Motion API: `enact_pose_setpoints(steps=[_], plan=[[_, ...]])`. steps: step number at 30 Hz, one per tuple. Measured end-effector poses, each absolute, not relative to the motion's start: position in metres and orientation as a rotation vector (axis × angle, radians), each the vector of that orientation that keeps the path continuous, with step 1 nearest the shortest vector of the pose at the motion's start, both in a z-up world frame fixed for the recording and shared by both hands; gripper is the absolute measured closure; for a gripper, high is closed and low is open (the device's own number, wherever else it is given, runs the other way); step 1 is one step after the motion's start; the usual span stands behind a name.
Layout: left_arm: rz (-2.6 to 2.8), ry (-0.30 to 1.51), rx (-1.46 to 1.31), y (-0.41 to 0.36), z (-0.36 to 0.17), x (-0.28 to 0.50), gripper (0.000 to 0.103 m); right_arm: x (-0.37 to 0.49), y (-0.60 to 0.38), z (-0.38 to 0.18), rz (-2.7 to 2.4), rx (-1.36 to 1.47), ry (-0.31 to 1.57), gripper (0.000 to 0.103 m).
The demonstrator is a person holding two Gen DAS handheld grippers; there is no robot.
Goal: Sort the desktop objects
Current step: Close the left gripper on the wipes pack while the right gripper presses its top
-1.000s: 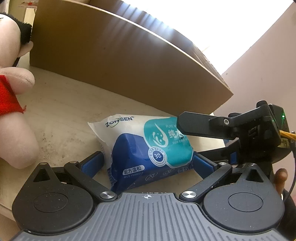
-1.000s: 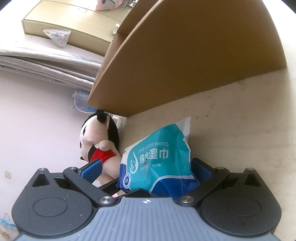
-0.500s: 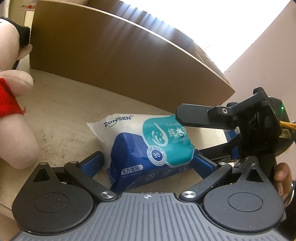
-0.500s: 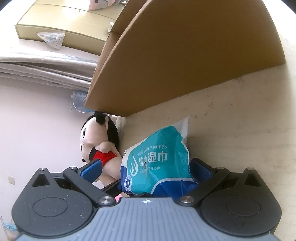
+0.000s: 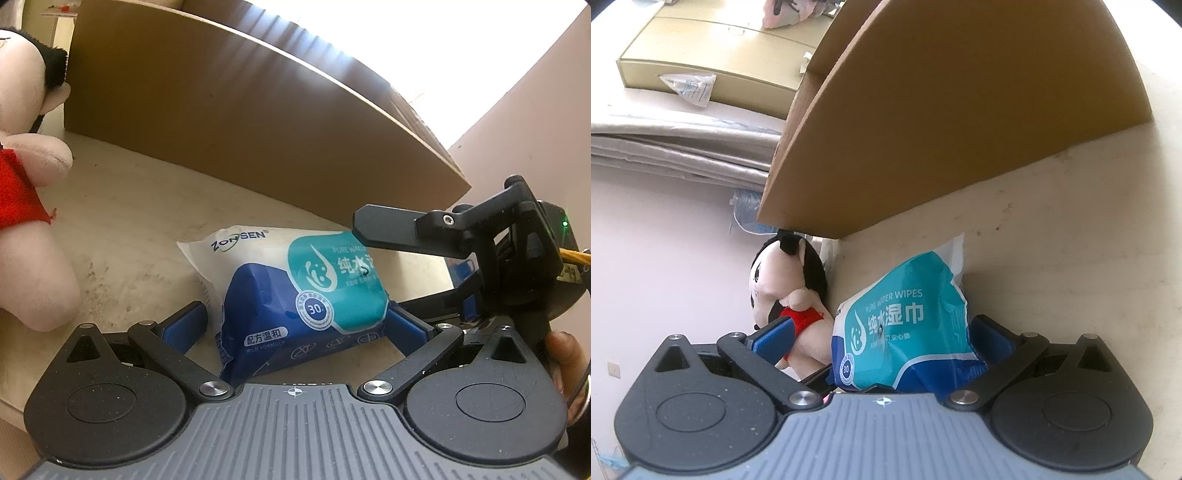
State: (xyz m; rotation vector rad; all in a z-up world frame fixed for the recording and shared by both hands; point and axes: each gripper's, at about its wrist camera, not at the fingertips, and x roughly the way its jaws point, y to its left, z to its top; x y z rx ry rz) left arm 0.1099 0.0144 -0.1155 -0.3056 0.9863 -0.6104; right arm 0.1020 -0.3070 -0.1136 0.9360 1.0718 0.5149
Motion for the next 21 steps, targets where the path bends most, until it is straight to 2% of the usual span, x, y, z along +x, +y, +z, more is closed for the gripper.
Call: enact_pose_setpoints(steps=[17,21], plan=[[-0.614,0.985,-0.323,0.008,-0.127,0.113,0.000,0.104,-0.309,-0.115,0.504,0.962,1.088,0.000],[-0.620,0.981,-0.310,0.015,-0.116,0.114,0.000,0.100,-0.307,-0.108,0.484,0.908,1.063,0.000]])
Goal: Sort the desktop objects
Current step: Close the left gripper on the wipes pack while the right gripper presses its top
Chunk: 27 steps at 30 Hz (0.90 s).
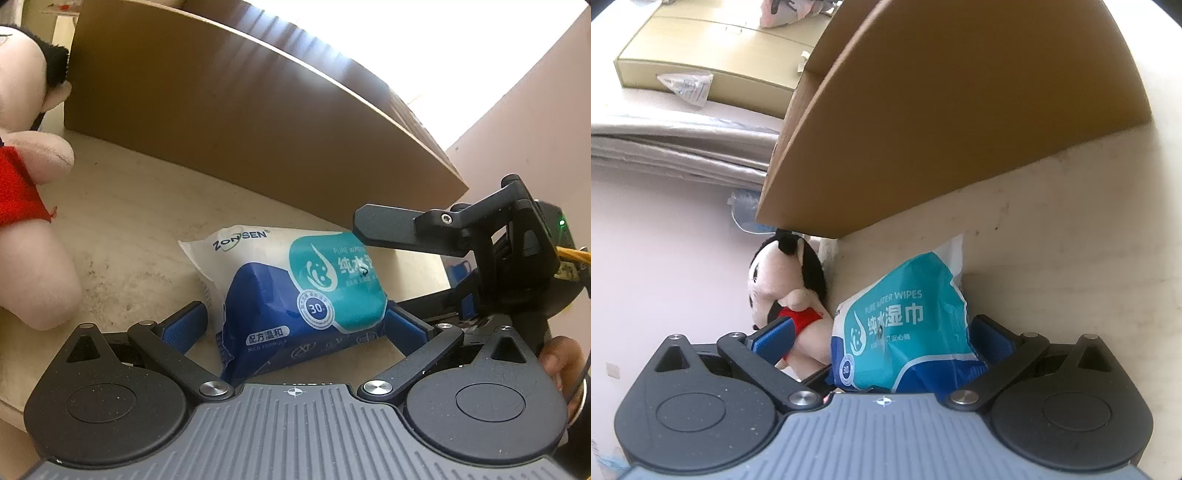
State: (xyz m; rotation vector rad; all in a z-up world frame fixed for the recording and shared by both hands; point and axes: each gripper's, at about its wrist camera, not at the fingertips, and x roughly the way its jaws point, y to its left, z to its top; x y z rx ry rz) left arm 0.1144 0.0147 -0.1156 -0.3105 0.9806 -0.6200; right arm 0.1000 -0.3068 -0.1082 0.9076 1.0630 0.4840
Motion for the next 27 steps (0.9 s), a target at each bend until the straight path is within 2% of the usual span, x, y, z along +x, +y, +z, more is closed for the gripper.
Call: enact_pose_setpoints(steps=[8,16,27], plan=[[-0.635,0.970,-0.299,0.013,-0.118,0.113,0.000,0.079,-0.299,-0.072,0.407,0.619,0.877,0.000],[-0.636,0.942,-0.300,0.012,-0.122,0.109,0.000,0.073,-0.286,-0.064,0.382,0.433,0.873,0.000],[-0.622,0.964,-0.327,0.009,-0.125,0.114,0.000,0.083,-0.291,-0.081,0.397,0.563,0.965,0.000]])
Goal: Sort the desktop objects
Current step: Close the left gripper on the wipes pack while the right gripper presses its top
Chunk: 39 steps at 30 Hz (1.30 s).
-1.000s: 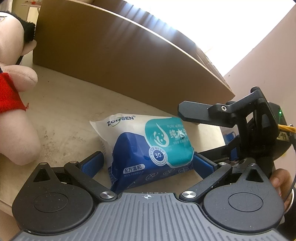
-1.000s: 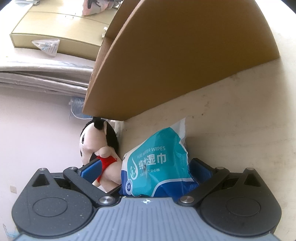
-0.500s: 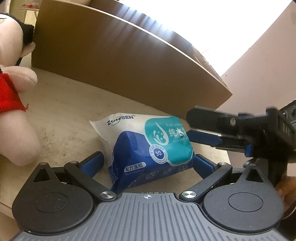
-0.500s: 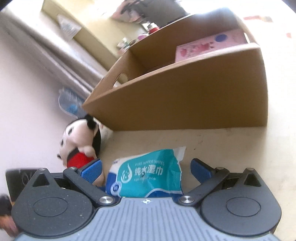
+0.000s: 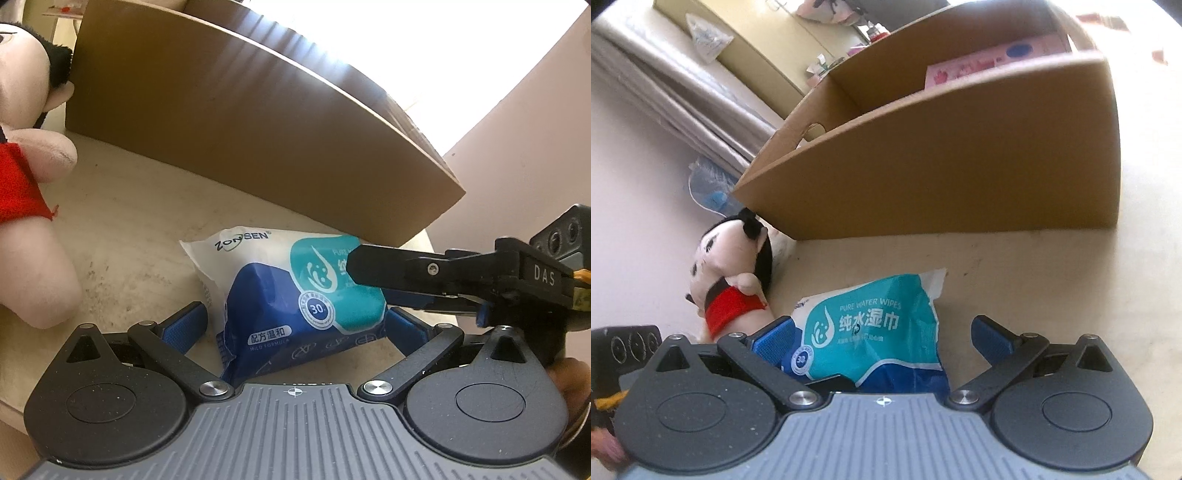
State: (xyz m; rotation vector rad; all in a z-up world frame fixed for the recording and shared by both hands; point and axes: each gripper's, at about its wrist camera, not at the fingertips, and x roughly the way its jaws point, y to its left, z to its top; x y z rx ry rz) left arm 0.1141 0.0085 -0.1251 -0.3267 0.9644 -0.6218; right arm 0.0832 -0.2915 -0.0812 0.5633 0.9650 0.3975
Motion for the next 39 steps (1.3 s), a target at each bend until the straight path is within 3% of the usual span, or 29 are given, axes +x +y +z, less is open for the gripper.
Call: enact_pose_setpoints(steps=[10,17,39], plan=[[-0.616,0.985,-0.287,-0.003,-0.121,0.119,0.000,0.090,-0.286,-0.097,0.460,0.685,1.013,0.009],[-0.603,0.987,-0.237,-0.005,-0.112,0.123,0.001,0.088,-0.285,-0.091,0.415,0.636,1.018,0.025],[-0.581,0.964,-0.215,-0.008,-0.101,0.114,0.001,0.078,-0.279,-0.066,0.406,0.602,0.980,0.032]])
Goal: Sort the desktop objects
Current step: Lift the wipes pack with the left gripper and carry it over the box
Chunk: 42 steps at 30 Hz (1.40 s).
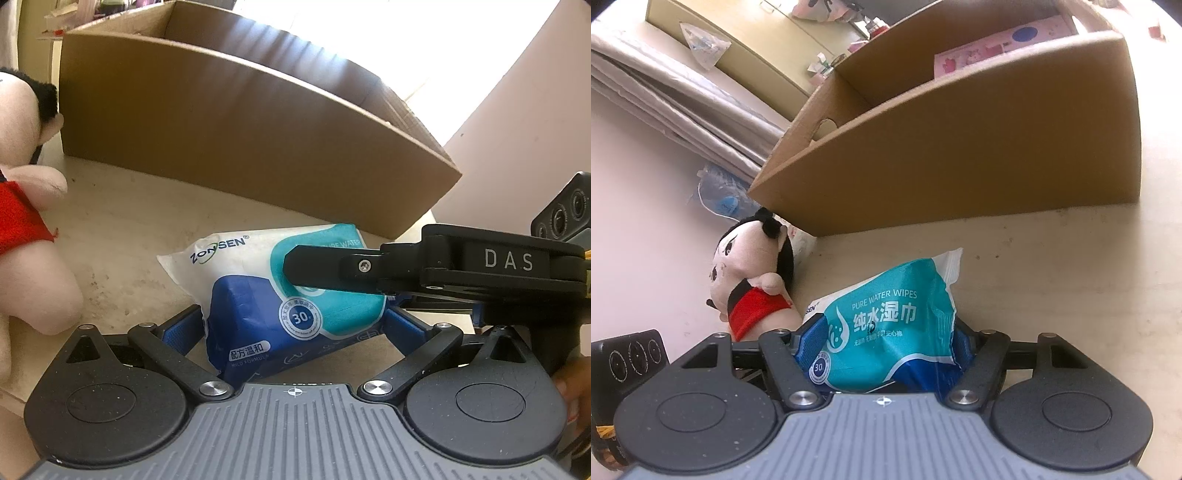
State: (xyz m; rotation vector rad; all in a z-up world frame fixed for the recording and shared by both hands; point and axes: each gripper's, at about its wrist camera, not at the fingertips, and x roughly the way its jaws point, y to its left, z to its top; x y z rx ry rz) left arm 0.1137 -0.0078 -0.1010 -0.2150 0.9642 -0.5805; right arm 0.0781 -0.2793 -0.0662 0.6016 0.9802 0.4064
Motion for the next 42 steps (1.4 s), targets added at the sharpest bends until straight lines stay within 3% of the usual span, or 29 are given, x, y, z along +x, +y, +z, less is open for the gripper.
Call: enact_pose_setpoints(steps=[17,25,42], plan=[[-0.553,0.812,-0.192,0.047,-0.041,0.079,0.001,0.088,-0.259,-0.004,0.472,0.561,0.854,0.032],[-0.543,0.730,-0.181,0.000,-0.012,0.100,0.001,0.107,-0.254,0.028,0.490,0.554,0.794,0.032],[-0.564,0.670,-0.153,-0.025,-0.013,0.164,0.001,0.161,-0.270,0.049,0.462,0.584,0.756,0.033]])
